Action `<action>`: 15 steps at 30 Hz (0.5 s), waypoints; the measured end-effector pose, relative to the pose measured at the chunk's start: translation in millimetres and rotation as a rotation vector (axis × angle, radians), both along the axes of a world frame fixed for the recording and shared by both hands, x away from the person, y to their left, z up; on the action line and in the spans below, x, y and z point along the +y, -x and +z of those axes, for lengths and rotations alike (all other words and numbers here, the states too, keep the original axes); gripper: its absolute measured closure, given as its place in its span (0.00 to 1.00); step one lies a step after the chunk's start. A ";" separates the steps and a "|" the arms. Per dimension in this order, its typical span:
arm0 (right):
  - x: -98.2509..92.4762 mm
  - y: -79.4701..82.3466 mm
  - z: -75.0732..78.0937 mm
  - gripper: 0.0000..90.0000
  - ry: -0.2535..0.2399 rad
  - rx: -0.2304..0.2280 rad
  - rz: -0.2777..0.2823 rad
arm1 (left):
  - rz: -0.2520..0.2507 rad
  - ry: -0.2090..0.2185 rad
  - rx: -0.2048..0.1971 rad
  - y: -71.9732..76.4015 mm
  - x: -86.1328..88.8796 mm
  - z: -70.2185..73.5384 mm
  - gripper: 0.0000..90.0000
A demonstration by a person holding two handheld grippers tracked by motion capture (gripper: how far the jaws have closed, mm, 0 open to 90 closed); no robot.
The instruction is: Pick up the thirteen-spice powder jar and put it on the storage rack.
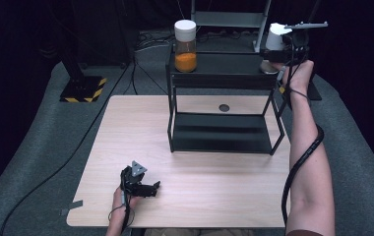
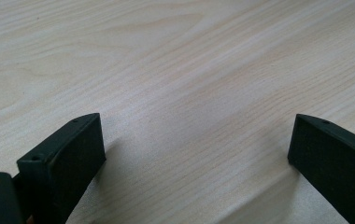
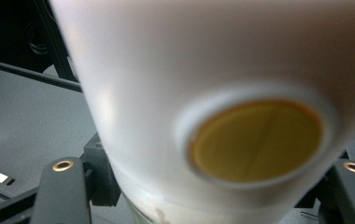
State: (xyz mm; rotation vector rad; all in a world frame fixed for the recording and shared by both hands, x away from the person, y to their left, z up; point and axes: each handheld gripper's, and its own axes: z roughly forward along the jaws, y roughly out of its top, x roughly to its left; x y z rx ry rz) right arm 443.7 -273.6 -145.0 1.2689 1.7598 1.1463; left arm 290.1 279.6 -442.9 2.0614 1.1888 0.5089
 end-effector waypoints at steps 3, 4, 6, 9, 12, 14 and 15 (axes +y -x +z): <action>-1.1 -0.6 0.5 0.33 -0.002 0.003 0.003 | 0.000 0.000 0.000 0.1 0.0 0.0 0.04; -1.1 -0.4 0.4 0.33 -0.004 0.002 0.002 | 0.000 0.000 0.000 0.1 0.0 0.0 0.04; -1.0 -0.1 0.2 0.33 -0.005 0.001 0.001 | 0.000 0.000 0.000 0.2 0.0 0.0 0.04; -1.5 -0.2 0.8 0.31 -0.008 0.005 0.001 | 0.000 0.000 0.000 0.2 0.0 0.0 0.04; -5.0 -2.1 5.3 0.17 -0.010 0.035 0.018 | 0.001 0.000 0.000 0.3 0.0 0.0 0.04; -6.7 -2.8 10.2 0.08 -0.004 0.065 0.028 | 0.001 0.000 0.000 0.3 0.0 0.0 0.04; -7.7 -1.9 12.4 0.07 0.003 0.076 0.033 | 0.001 0.000 0.000 0.2 0.0 0.0 0.04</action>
